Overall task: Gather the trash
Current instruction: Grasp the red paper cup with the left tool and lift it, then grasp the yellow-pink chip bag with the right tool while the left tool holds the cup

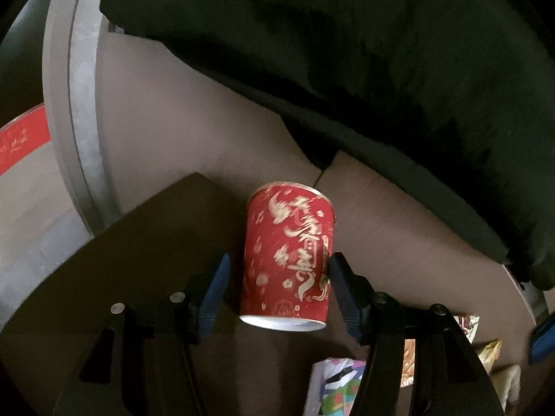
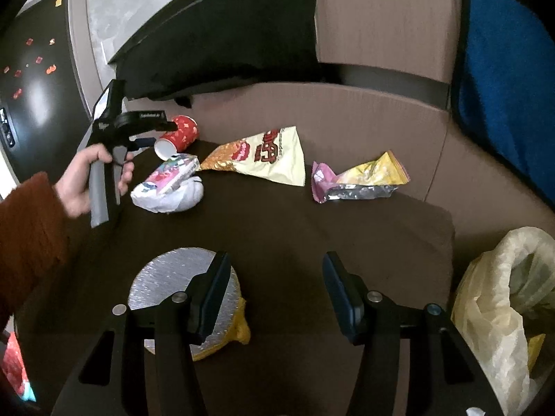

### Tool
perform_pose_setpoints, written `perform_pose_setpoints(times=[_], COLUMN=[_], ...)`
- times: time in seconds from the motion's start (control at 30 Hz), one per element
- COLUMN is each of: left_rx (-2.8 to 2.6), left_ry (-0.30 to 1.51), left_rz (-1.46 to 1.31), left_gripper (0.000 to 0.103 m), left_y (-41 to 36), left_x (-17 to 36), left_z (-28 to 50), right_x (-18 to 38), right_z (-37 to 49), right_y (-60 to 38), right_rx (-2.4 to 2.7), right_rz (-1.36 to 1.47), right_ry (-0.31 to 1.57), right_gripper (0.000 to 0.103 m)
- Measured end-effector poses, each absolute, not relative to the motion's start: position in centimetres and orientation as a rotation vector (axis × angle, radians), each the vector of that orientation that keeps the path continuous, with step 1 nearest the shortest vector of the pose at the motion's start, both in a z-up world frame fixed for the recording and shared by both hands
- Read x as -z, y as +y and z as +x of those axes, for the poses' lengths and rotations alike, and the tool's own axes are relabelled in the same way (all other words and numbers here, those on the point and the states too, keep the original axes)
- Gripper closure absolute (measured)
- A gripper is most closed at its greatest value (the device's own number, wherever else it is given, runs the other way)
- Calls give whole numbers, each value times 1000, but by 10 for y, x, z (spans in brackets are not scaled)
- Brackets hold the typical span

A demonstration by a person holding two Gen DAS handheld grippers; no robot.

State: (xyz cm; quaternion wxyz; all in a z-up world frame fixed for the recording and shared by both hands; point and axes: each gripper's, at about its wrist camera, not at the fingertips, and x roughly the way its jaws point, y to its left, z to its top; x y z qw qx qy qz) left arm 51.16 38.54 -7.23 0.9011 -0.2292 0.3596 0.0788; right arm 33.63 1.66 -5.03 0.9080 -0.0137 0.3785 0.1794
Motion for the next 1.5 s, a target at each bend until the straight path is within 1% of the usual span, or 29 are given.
perform_pose_setpoints(times=[0.1, 0.23, 0.33, 0.57, 0.7, 0.87, 0.93, 1.07, 1.1, 1.17, 1.2, 1.3, 1.5], left_rx=[-151, -158, -121, -24, 23, 84, 93, 108, 112, 122, 129, 133, 143], left_ry=[803, 774, 725, 646, 700, 787, 786, 769, 773, 792, 796, 800, 809], left_rz=[-492, -499, -452, -330, -372, -409, -404, -385, -389, -408, -418, -431, -460], left_gripper=[42, 43, 44, 45, 45, 45, 45, 45, 45, 45, 45, 45, 45], left_y=[380, 375, 362, 331, 331, 329, 326, 330, 331, 333, 333, 330, 316], left_x=[79, 70, 53, 21, 26, 36, 38, 37, 37, 42, 45, 50, 55], left_z=[518, 504, 472, 359, 323, 283, 270, 256, 254, 251, 249, 244, 228], right_x=[60, 64, 62, 55, 56, 59, 66, 83, 86, 89, 89, 81, 57], right_z=[341, 338, 340, 376, 408, 442, 459, 482, 486, 490, 489, 468, 397], right_y=[13, 7, -2, -22, -34, -36, -38, -48, -48, -43, -39, -28, -11], right_rx=[-376, -355, -321, -253, -174, -65, -33, -45, -74, -113, -129, -230, -371], right_rz=[-7, -7, 9, 128, 223, 233, 251, 384, 402, 386, 368, 329, 224], right_ry=[819, 823, 810, 777, 780, 767, 796, 860, 875, 905, 911, 903, 872], right_gripper=[50, 50, 50, 50, 49, 49, 49, 49, 52, 92, 91, 93, 94])
